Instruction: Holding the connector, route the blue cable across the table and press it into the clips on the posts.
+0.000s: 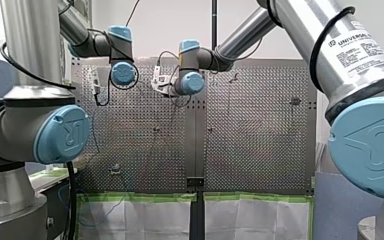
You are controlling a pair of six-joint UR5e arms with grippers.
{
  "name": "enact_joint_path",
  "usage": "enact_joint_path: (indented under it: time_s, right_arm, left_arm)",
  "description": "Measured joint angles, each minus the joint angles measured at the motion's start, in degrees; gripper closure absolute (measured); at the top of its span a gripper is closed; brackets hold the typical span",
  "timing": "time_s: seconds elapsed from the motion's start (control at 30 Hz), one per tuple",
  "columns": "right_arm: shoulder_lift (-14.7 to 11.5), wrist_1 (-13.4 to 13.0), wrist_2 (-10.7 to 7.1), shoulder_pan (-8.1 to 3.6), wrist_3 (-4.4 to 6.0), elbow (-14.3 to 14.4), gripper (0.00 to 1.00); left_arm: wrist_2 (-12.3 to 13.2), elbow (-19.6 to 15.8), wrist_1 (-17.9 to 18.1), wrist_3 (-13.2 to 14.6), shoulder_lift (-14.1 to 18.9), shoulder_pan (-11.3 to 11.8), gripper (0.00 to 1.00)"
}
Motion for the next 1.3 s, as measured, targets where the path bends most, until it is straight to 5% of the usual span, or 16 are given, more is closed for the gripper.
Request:
enact_joint_path:
  time_s: [0.53, 0.87, 1.3]
  right_arm:
    - [2.7, 4.13, -1.26, -0.55, 0.78, -8.47, 1.0]
    - [4.12, 4.4, -2.7, -0.99, 1.71, -13.27, 1.0]
    - [7.71, 5.46, -3.34, -0.16, 1.82, -19.35, 1.0]
  left_arm:
    - [3.49, 1.59, 2.41, -0.64, -2.78, 3.8, 1.0]
    - [5.78, 4.21, 2.76, -1.53, -4.91, 5.76, 1.0]
    - [8.27, 5.89, 3.65, -2.6, -5.59, 8.65, 1.0]
